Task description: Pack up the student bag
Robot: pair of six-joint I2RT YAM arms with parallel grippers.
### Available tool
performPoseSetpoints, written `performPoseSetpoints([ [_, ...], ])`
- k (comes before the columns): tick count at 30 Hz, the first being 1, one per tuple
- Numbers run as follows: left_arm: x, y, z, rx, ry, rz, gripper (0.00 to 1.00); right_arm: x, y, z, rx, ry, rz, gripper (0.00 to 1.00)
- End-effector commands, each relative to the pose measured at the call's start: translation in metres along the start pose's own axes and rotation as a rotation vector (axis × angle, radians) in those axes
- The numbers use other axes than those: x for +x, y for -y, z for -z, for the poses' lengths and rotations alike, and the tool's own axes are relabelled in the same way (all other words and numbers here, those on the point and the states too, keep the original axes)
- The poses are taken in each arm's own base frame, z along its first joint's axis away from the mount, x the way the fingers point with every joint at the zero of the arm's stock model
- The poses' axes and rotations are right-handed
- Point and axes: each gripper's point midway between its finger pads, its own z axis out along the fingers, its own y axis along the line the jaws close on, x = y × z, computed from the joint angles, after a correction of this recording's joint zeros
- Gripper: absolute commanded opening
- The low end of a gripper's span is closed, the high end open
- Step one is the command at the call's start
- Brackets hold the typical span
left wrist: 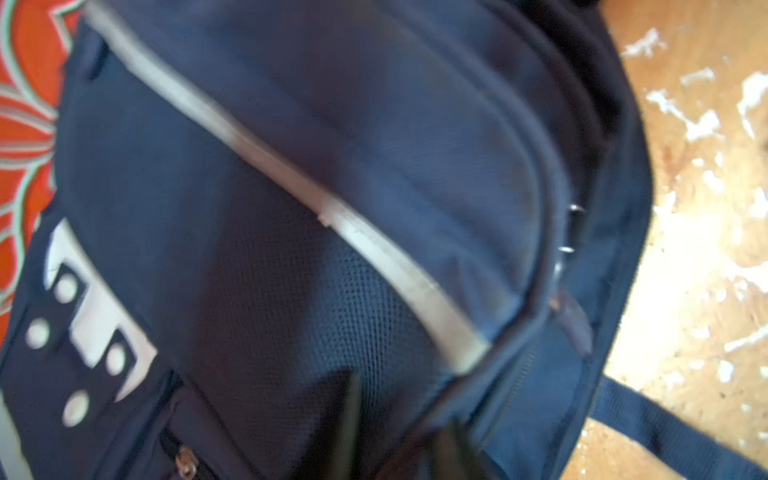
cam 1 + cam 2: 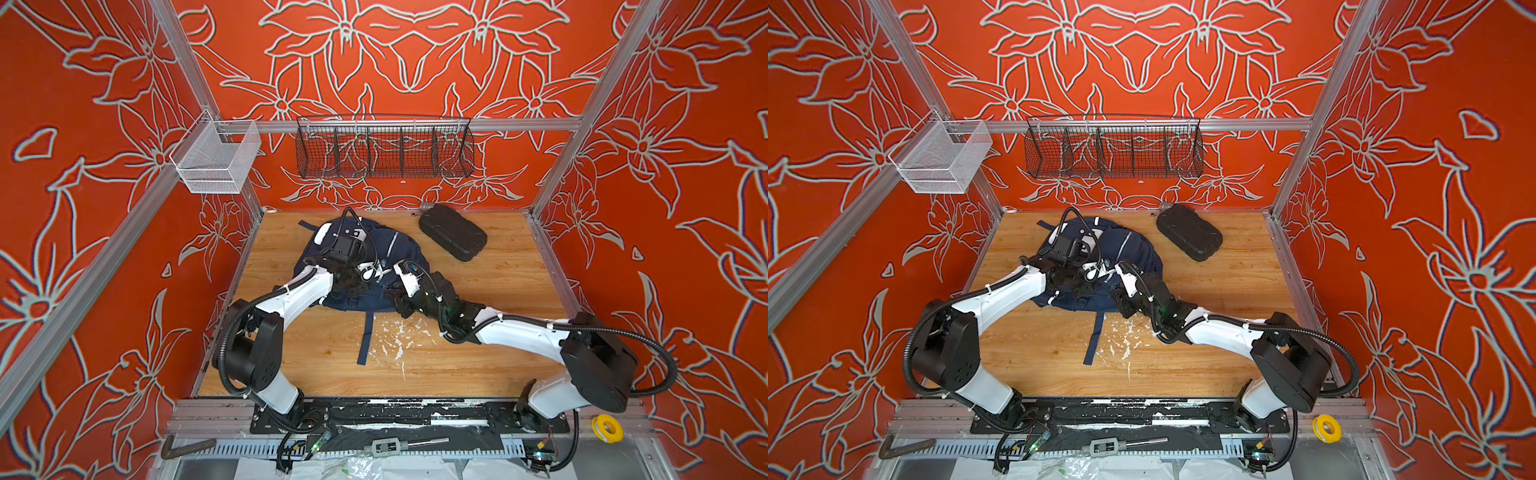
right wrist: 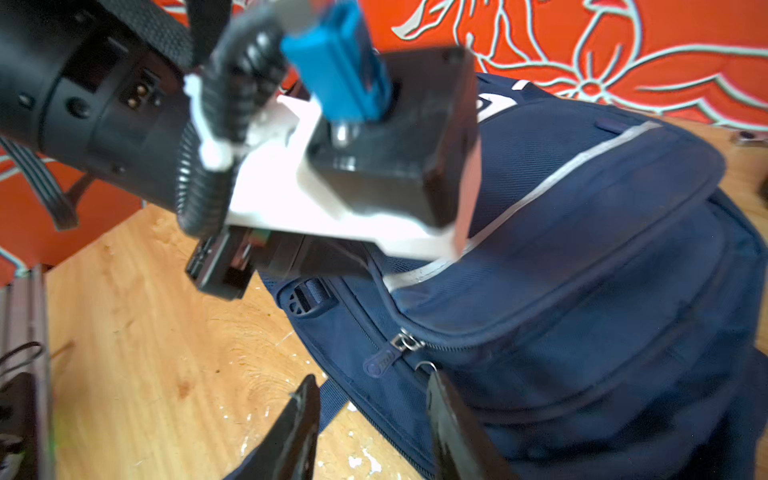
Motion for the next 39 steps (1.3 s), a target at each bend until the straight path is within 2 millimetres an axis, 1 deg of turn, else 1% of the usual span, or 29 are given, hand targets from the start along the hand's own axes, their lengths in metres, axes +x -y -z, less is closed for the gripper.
performPoseSetpoints([
  [1, -0.025, -0.004, 0.013, 0.063, 0.035, 0.053, 0.0, -0.003, 0.013, 0.011, 0.098, 0.017, 0.063, 0.45],
  [3, -0.038, -0.005, 0.024, 0.112, 0.036, 0.13, 0.0, -0.003, 0.019, 0.018, 0.149, 0.027, 0.1, 0.45],
  [5, -0.052, -0.004, 0.035, 0.166, 0.051, 0.225, 0.0, -0.007, 0.027, 0.026, 0.207, 0.047, 0.129, 0.45],
  [6, -0.056, -0.002, 0.038, 0.195, 0.055, 0.256, 0.0, -0.01, 0.029, 0.028, 0.225, 0.055, 0.145, 0.45],
  [9, -0.064, 0.005, 0.04, 0.275, 0.048, 0.326, 0.0, -0.015, 0.036, 0.035, 0.281, 0.059, 0.206, 0.46],
  [13, -0.068, 0.009, 0.039, 0.316, 0.042, 0.378, 0.0, -0.027, 0.04, 0.036, 0.316, 0.083, 0.259, 0.47],
  [18, -0.075, 0.01, 0.04, 0.331, 0.058, 0.418, 0.0, -0.039, 0.041, 0.028, 0.343, 0.085, 0.258, 0.43],
  [21, -0.077, 0.008, 0.04, 0.332, 0.057, 0.447, 0.0, -0.041, 0.039, 0.022, 0.339, 0.085, 0.25, 0.43],
  [24, -0.08, 0.007, 0.04, 0.336, 0.054, 0.471, 0.0, -0.04, 0.028, 0.013, 0.288, 0.069, 0.248, 0.42],
  [27, -0.082, 0.005, 0.042, 0.335, 0.052, 0.493, 0.0, -0.036, 0.035, 0.009, 0.347, 0.042, 0.204, 0.42],
  [29, -0.083, 0.004, 0.042, 0.335, 0.056, 0.504, 0.0, -0.036, 0.038, 0.01, 0.372, 0.056, 0.184, 0.42],
  [34, -0.086, 0.007, 0.045, 0.344, 0.067, 0.514, 0.0, -0.034, 0.051, 0.005, 0.47, 0.023, 0.167, 0.4],
  [36, -0.086, 0.007, 0.047, 0.347, 0.071, 0.514, 0.0, -0.03, 0.057, 0.0, 0.511, 0.011, 0.169, 0.36],
  [38, -0.085, 0.009, 0.047, 0.35, 0.069, 0.515, 0.0, -0.033, 0.056, -0.003, 0.506, 0.02, 0.177, 0.3],
  [39, -0.085, 0.009, 0.047, 0.351, 0.07, 0.514, 0.0, -0.034, 0.054, -0.006, 0.497, 0.025, 0.184, 0.23],
])
